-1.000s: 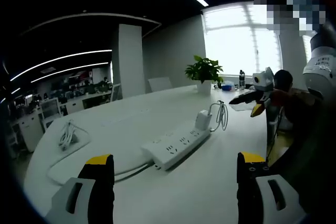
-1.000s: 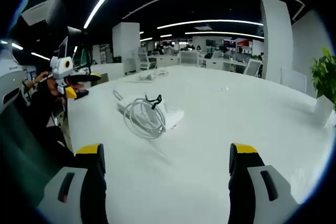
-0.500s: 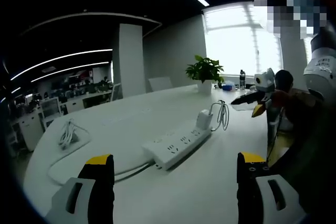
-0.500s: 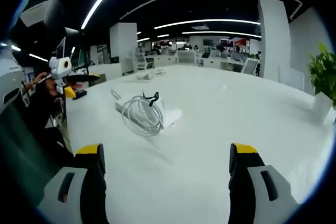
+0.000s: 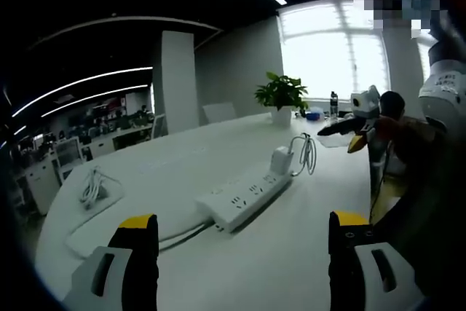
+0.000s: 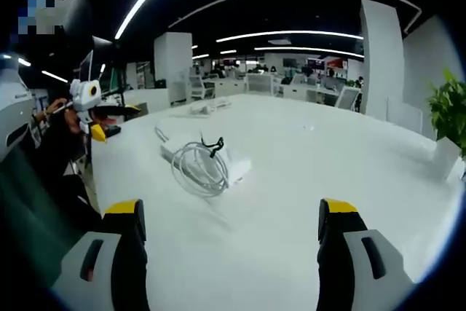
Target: Straighten the power strip on the desk, plug the charger into it
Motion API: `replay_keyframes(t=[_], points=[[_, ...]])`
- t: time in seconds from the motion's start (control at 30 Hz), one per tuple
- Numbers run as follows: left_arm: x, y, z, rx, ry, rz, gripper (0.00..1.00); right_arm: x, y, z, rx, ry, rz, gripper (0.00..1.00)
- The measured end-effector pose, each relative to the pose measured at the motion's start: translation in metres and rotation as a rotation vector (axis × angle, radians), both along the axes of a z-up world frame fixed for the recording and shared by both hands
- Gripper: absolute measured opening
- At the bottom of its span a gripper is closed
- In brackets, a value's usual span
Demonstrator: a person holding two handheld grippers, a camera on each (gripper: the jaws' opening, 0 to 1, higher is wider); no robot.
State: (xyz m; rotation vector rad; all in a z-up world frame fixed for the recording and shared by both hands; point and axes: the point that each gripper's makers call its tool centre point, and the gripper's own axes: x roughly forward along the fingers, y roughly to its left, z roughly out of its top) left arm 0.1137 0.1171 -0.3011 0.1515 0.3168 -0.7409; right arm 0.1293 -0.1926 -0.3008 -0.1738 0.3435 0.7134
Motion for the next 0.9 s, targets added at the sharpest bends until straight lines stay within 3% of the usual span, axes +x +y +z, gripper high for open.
replay_keyframes(t=[0.13,0.4,0.9], points=[[-0.001,-0.002,0.001,-0.022,0.011,0.004,0.99,0.004,-0.007,0.012,0.016,-0.023,-0.020,0.98],[0.001,0.005,0.004,-0.037,0.005,0.039,0.99,-0.002,0.004,0.005,0.008,-0.009,0.010,0.99],[0.003,0.004,0.004,-0.041,0.008,0.043,0.99,-0.002,0.004,0.008,0.009,-0.014,0.010,0.99]])
